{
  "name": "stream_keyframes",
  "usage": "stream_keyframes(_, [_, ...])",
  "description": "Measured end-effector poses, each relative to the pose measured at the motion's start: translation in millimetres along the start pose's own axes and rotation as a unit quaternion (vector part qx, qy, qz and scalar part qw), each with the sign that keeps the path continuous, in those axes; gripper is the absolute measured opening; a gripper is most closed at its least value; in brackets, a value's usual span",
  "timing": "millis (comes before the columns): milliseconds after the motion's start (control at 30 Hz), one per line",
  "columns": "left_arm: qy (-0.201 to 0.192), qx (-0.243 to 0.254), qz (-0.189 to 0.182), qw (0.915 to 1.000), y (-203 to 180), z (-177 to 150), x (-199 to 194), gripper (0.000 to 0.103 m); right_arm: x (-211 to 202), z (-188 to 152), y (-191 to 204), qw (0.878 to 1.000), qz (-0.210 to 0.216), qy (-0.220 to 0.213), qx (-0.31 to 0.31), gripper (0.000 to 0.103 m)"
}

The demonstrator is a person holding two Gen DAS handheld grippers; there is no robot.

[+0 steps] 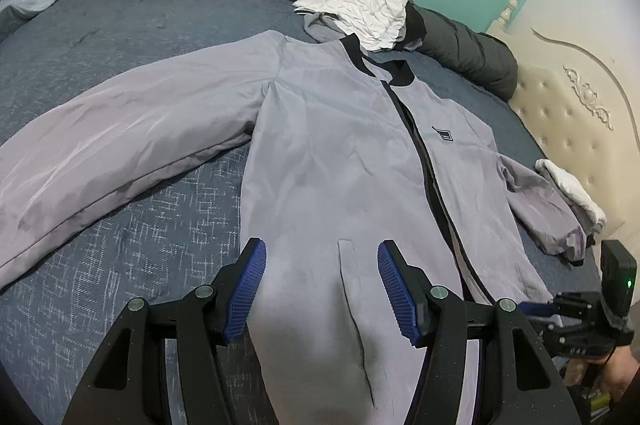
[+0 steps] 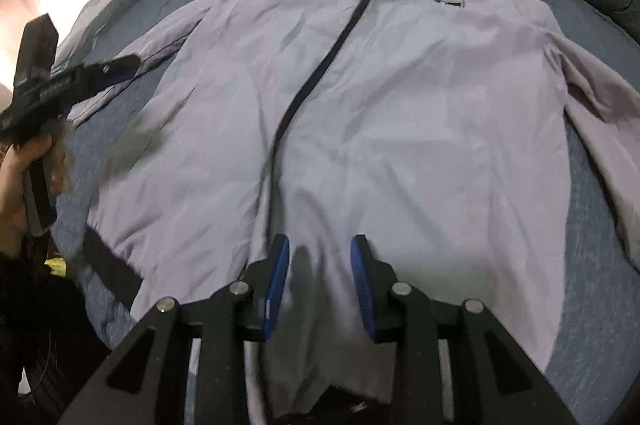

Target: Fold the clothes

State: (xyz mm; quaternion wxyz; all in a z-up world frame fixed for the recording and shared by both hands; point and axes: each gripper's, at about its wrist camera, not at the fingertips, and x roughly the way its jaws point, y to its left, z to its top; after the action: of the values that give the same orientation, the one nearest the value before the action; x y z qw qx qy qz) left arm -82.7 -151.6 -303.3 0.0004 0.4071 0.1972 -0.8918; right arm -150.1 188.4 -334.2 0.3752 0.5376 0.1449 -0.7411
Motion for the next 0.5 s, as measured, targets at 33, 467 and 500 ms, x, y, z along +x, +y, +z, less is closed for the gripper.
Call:
stream_keyframes(33, [-0.003, 0.003, 0.003, 1.0000, -1.1, -0.5, -4.4, 0.062, 2.0, -2.2, 3.9, 1.000, 0.004, 0.000, -0.001, 0.032])
stream_keyframes(467, [-0.017, -0.030, 0.020, 0.9992, 1.2, -43.6, -44.0, 0.062, 20.9, -6.3, 30.0, 0.999, 0.036, -0.002, 0.004, 0.032])
stream_keyframes(500, [-0.016, -0.029, 0.020, 0.9993, 0.2, -46.0, -44.4, 0.062, 13.1, -7.1, 25.6, 0.999, 0.034, -0.012, 0.011, 0.032])
